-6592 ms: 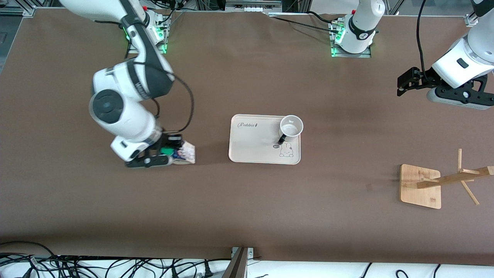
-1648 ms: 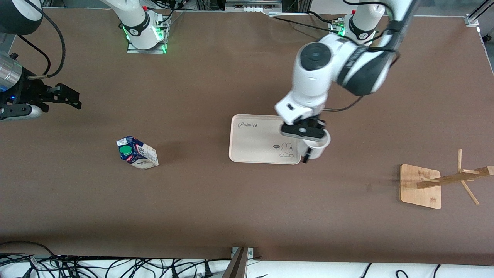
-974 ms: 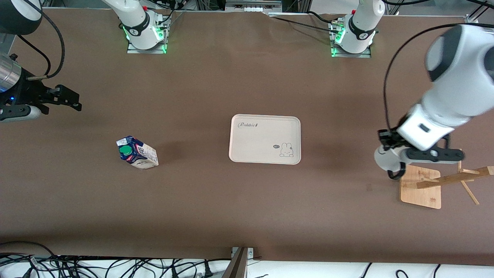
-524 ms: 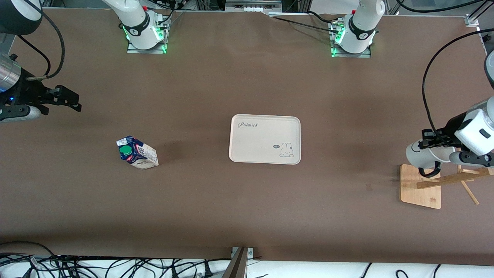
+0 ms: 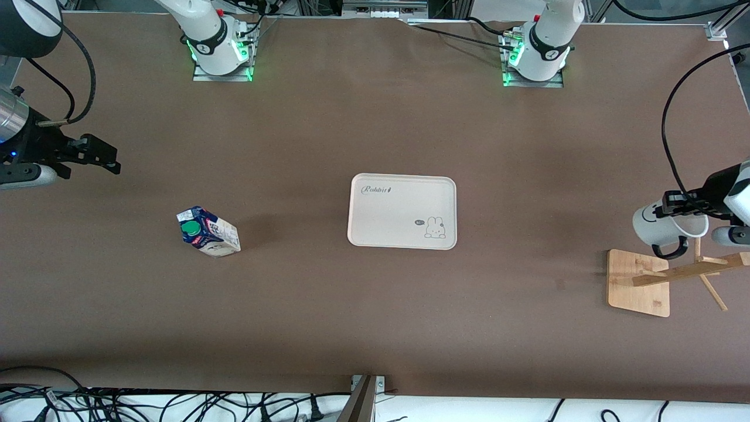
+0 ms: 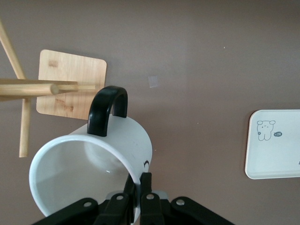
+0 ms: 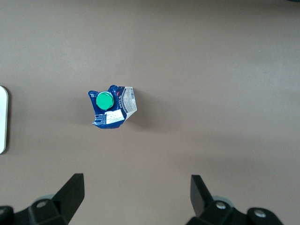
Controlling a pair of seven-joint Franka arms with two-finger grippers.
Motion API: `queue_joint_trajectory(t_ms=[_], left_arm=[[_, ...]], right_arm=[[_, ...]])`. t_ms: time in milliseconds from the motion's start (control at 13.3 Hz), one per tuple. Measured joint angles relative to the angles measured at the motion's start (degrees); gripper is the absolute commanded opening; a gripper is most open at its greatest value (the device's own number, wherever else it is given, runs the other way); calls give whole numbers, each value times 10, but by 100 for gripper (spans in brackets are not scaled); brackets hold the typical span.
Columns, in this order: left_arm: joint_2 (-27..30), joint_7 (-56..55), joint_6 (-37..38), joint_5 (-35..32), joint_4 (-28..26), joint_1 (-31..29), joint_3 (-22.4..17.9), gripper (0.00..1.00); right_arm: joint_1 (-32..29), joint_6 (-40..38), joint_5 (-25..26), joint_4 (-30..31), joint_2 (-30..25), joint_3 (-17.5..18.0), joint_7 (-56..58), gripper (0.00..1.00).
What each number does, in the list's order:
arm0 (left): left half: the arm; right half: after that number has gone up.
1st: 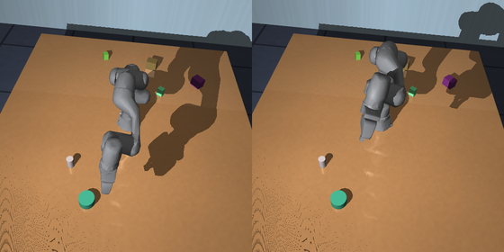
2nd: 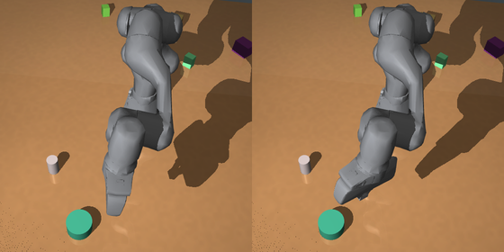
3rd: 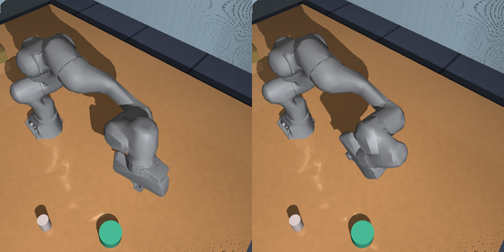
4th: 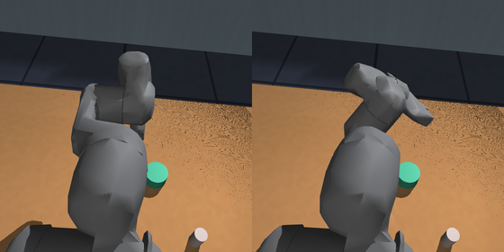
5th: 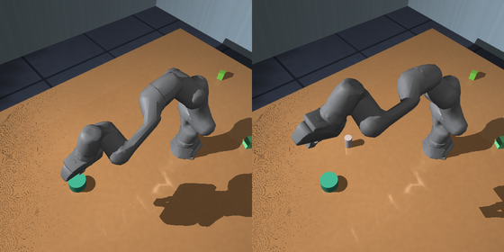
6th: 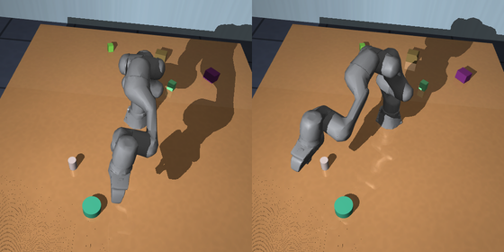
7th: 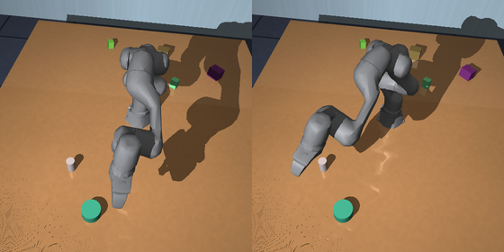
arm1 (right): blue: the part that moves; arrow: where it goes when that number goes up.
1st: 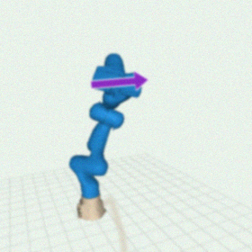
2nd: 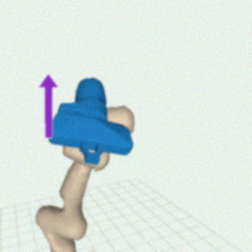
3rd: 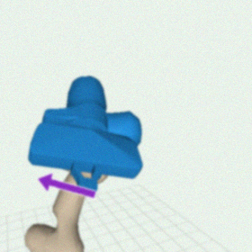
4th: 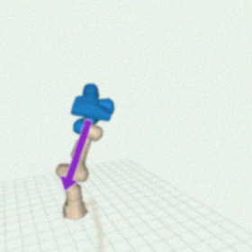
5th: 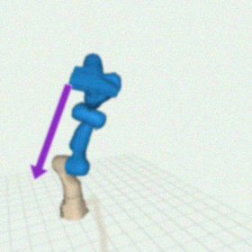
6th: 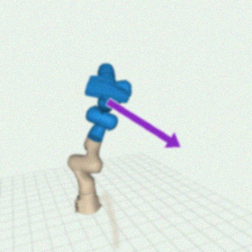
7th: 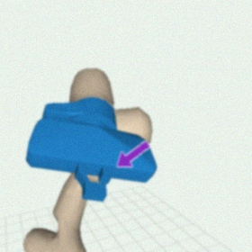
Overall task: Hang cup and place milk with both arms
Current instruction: 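Hang the mug handle on a stand peg with the left gripper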
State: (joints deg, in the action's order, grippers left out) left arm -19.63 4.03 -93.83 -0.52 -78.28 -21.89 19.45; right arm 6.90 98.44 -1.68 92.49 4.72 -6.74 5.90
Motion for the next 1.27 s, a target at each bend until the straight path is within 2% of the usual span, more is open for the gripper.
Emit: queue_joint_trajectory(t_ms=[599, 899, 1273], left_arm=[[-23, 0, 4, 0, 33, -3, -1, 0], [-36, 0, 4, 0, 67, -5, -11, 0], [-45, 0, 5, 0, 73, -6, -24, 0]], right_arm=[[0, 3, 0, 0, 0, 0, 0, 100], [0, 3, 0, 0, 0, 0, 0, 100], [0, 3, 0, 0, 0, 0, 0, 100]])
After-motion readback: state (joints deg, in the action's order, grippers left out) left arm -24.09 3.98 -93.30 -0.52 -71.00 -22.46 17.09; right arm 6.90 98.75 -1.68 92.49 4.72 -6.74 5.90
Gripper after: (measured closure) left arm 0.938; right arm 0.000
